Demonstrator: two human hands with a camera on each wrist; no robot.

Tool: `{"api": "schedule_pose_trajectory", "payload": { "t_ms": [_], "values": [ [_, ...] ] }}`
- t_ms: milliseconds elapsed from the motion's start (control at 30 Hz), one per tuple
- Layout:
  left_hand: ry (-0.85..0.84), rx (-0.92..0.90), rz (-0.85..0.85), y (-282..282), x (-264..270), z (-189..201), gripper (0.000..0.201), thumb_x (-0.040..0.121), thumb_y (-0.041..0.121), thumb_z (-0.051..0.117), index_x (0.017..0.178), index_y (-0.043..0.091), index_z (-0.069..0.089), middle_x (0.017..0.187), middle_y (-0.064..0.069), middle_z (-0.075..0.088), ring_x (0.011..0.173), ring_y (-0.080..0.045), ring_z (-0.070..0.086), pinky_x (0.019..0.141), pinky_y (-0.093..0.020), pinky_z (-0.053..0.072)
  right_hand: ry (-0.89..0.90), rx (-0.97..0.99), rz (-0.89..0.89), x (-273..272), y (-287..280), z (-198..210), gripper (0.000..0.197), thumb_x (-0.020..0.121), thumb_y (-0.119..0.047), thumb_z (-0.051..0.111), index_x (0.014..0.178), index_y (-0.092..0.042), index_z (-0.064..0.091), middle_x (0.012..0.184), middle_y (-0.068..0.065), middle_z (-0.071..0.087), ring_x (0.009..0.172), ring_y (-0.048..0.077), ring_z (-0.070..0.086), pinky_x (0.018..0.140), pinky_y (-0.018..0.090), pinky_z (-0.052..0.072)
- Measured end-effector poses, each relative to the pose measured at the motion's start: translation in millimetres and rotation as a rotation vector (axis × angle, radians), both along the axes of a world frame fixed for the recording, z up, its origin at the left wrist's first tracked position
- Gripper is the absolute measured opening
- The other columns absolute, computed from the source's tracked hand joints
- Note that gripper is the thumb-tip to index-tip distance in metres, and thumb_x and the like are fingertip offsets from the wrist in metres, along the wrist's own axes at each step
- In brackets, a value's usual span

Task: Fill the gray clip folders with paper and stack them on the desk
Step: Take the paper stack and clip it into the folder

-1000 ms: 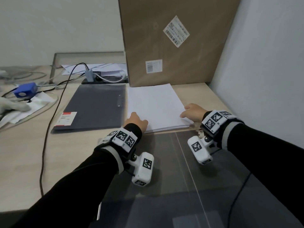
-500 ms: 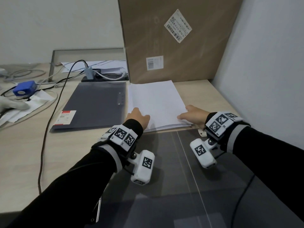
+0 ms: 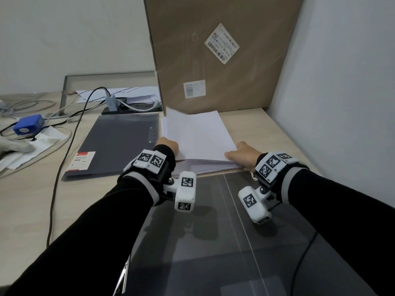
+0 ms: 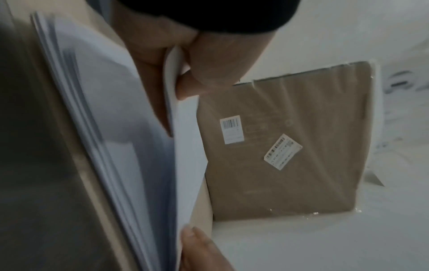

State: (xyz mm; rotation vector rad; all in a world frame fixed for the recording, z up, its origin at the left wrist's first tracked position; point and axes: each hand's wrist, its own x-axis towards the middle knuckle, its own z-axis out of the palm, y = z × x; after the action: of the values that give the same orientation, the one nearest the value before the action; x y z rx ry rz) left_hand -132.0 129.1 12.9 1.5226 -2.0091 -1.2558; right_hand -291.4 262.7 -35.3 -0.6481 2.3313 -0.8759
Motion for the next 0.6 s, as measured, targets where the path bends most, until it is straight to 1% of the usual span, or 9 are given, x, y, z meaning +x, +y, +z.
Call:
{"api": "schedule_pose_trajectory", "payload": {
  "t_ms": [33, 100, 167, 233, 333, 400, 467, 533, 600],
  "values": [
    [0.124, 0.060, 0.045, -0.4, 3.3, -1.3, 0.038, 0.097, 0.005, 0.037, 0.132, -0.007, 0.047, 0.137, -0.022, 0.051, 0.128, -0.033, 0.048, 0.103, -0.032, 0.038, 0.014, -0.038, -0.031, 0.4, 1.9, 3.2, 0.065, 0.088, -0.030, 0.057, 0.140, -0.002, 0.030, 0.129, 0.014, 0.050, 0.111, 0.028, 0.054, 0.084, 0.031, 0.045],
    [0.167, -0.043, -0.061, -1.4, 12.5, -2.0, 0.035, 0.092, -0.002, 0.041, 0.125, -0.007, 0.051, 0.125, -0.018, 0.058, 0.120, -0.033, 0.054, 0.101, -0.035, 0.041, 0.012, -0.163, -0.080, 0.3, 7.4, 14.4, 0.075, 0.087, -0.036, 0.061, 0.145, -0.003, 0.026, 0.147, 0.012, 0.041, 0.131, 0.028, 0.045, 0.102, 0.034, 0.038],
    [0.332, -0.036, -0.082, 1.9, 26.7, -4.6, 0.031, 0.090, -0.002, 0.042, 0.118, 0.002, 0.055, 0.119, -0.015, 0.061, 0.113, -0.033, 0.058, 0.101, -0.041, 0.045, -0.123, -0.341, -0.104, 1.4, 15.2, 32.9, 0.076, 0.082, -0.038, 0.068, 0.142, -0.006, 0.035, 0.143, 0.010, 0.049, 0.124, 0.025, 0.053, 0.094, 0.034, 0.045],
    [0.497, 0.015, -0.152, 13.7, 46.4, -1.5, 0.024, 0.091, -0.001, 0.044, 0.107, 0.012, 0.055, 0.115, -0.013, 0.064, 0.107, -0.033, 0.062, 0.099, -0.047, 0.048, -0.324, -0.539, -0.073, 7.7, 24.7, 54.9, 0.056, 0.085, -0.027, 0.068, 0.133, -0.007, 0.049, 0.131, 0.010, 0.061, 0.111, 0.024, 0.063, 0.084, 0.033, 0.053],
    [0.602, 0.022, -0.227, 22.1, 74.6, 2.5, 0.026, 0.090, -0.001, 0.049, 0.093, 0.023, 0.056, 0.102, -0.004, 0.065, 0.099, -0.027, 0.061, 0.096, -0.046, 0.049, -0.475, -0.744, -0.006, 26.3, 39.8, 87.2, 0.033, 0.092, -0.003, 0.054, 0.126, -0.003, 0.055, 0.118, 0.013, 0.065, 0.100, 0.024, 0.066, 0.087, 0.035, 0.055],
    [0.642, 0.026, -0.265, 27.1, 89.8, 7.1, 0.022, 0.082, 0.003, 0.060, 0.095, 0.021, 0.058, 0.106, -0.007, 0.066, 0.100, -0.027, 0.062, 0.096, -0.046, 0.049, -0.455, -0.819, 0.030, 43.1, 47.6, 97.7, 0.028, 0.093, 0.001, 0.051, 0.120, -0.004, 0.058, 0.108, 0.008, 0.068, 0.088, 0.017, 0.069, 0.084, 0.031, 0.057],
    [0.702, 0.069, -0.263, 31.6, 98.2, 11.0, 0.039, 0.072, 0.007, 0.067, 0.110, 0.011, 0.060, 0.115, -0.013, 0.067, 0.102, -0.029, 0.064, 0.094, -0.043, 0.050, -0.433, -0.884, 0.031, 60.4, 52.9, 94.1, 0.022, 0.092, 0.001, 0.052, 0.110, -0.007, 0.062, 0.104, 0.007, 0.068, 0.085, 0.016, 0.070, 0.083, 0.031, 0.057],
    [0.759, 0.142, -0.236, 37.1, 103.1, 8.9, 0.048, 0.074, 0.004, 0.069, 0.121, 0.002, 0.057, 0.117, -0.017, 0.066, 0.102, -0.030, 0.064, 0.093, -0.041, 0.050, -0.424, -0.911, 0.015, 79.7, 59.2, 80.4, 0.020, 0.090, 0.000, 0.055, 0.106, -0.008, 0.063, 0.103, 0.007, 0.069, 0.086, 0.017, 0.069, 0.084, 0.032, 0.057],
    [0.761, 0.220, -0.195, 46.0, 105.4, -1.0, 0.042, 0.082, 0.000, 0.064, 0.123, -0.003, 0.056, 0.116, -0.020, 0.065, 0.102, -0.030, 0.063, 0.093, -0.041, 0.049, -0.425, -0.897, -0.010, 96.9, 64.9, 62.3, 0.025, 0.089, -0.001, 0.057, 0.113, -0.004, 0.062, 0.103, 0.008, 0.069, 0.088, 0.020, 0.069, 0.086, 0.034, 0.056]
  ]
}}
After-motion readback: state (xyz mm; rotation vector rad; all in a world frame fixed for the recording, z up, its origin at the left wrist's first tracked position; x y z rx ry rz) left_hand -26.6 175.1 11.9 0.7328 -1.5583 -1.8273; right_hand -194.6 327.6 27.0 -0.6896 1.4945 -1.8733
